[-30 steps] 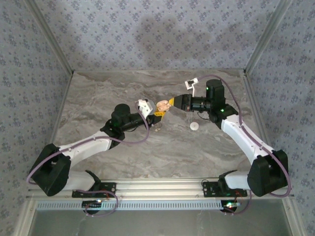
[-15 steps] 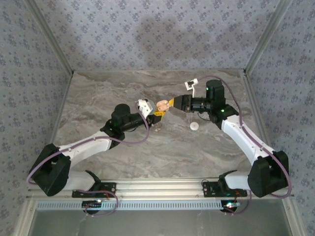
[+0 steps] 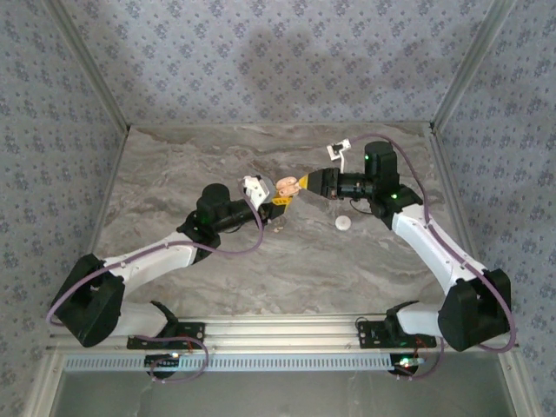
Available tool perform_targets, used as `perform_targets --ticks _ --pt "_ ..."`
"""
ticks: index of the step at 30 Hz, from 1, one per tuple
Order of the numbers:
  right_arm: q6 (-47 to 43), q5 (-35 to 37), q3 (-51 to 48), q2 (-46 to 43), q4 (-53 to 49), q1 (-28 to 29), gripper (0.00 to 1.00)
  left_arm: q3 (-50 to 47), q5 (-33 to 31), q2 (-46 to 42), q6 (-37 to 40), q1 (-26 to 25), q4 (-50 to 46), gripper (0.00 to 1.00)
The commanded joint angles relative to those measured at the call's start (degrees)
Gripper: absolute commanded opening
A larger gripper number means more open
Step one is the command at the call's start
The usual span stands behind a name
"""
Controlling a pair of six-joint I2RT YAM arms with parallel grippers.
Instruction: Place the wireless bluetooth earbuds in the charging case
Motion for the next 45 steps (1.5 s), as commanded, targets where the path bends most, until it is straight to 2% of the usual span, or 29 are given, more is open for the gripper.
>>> perform_targets --ticks 1,45 --pt "0.4 -2.3 1.8 -2.2 -0.6 1.1 0.24 1.6 -0.9 -1.3 0.8 -0.1 0.4 0.17" --pt "-1.1 -0.6 4.1 -1.9 -3.7 3.7 0.22 1.6 -1.1 -1.3 1.0 -0.1 -0.9 0.17"
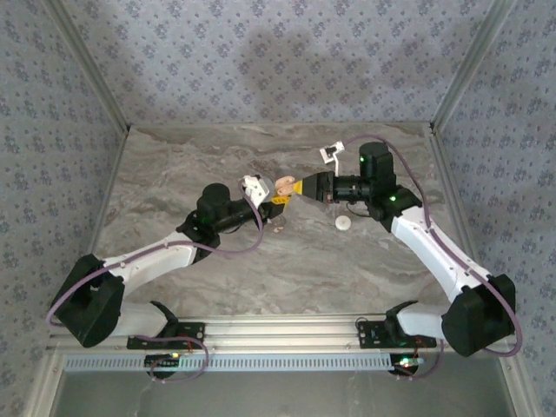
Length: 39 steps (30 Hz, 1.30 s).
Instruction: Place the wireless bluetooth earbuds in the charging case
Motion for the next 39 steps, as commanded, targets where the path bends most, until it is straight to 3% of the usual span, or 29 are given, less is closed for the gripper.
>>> perform_targets --ticks 1,15,39 --pt "-1.0 -0.4 2.2 -0.2 -0.7 0.5 0.22 1.5 0.6 -1.2 0.8 -0.1 0.5 0.17" --pt "-2.8 1.6 1.5 -3.1 -4.8 -1.0 0.30 1.4 0.2 -1.9 1.2 -0.1 -0.2 0.17" --pt "-2.6 2.0 1.9 1.3 -3.3 0.7 0.20 1.4 0.2 -2.4 1.5 -0.1 -0.4 0.17"
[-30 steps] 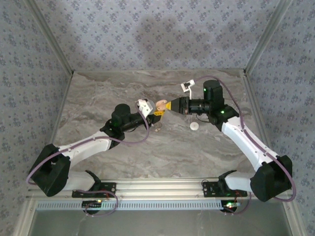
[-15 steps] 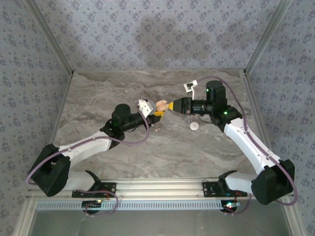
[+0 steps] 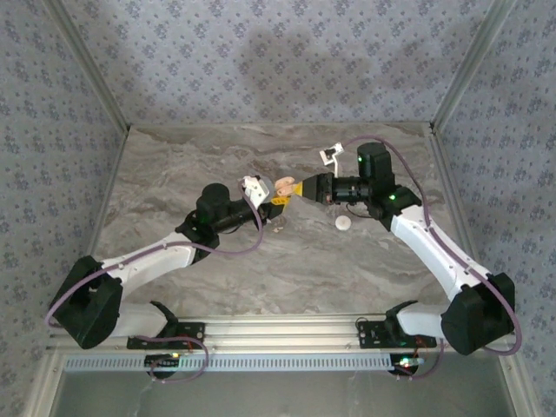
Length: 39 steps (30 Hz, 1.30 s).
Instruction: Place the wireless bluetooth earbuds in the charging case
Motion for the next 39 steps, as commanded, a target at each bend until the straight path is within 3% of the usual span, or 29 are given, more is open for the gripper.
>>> perform_targets --ticks 1,19,26,32,35,39 --pt "-0.9 0.2 1.8 0.6 0.7 0.5 0.20 1.4 0.4 -1.8 0.5 -0.1 1.0 0.17" --pt "-0.8 1.7 3.0 2.5 1.9 2.4 0.21 1.4 1.2 -1.7 0.1 -0.1 1.7 0.17" --pt "-4.0 3.3 3.8 -1.5 -3.9 1.2 0.31 0.9 -0.5 -2.3 0.7 0.0 0.7 0.17" --pt "-3.8 5.0 1.6 -4.0 -6.5 -0.5 0.34 0.8 -0.4 -2.5 0.9 0.0 0.3 0.17" --pt "-2.9 5.0 1.3 -3.4 -5.5 -0.3 0.34 0.8 -0.4 -2.5 0.9 0.0 0.4 0.17" --pt "-2.6 4.7 2.0 -1.9 -4.8 -0.1 0.28 0.8 -0.3 -2.6 0.9 0.0 0.5 0.17"
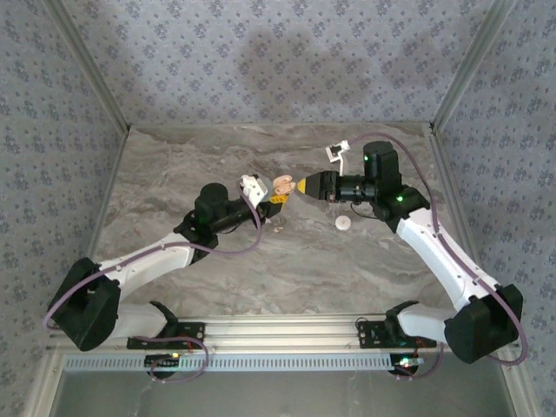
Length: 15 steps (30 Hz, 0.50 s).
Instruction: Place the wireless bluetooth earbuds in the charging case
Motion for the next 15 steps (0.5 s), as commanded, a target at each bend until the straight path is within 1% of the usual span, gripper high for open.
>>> perform_targets --ticks 1,5,15 --pt "0.2 0.1 0.4 1.3 -0.5 0.4 0.26 0.8 0.8 -1.8 0.8 -0.4 1.0 0.17" --pt "0.4 -0.3 0.7 2.4 0.4 0.9 0.23 0.7 0.8 -1.9 0.7 -0.3 1.0 0.17" --pt "0.4 -0.4 1.4 4.0 1.6 1.5 0.19 0.7 1.0 -1.8 0.7 -0.4 1.1 0.17"
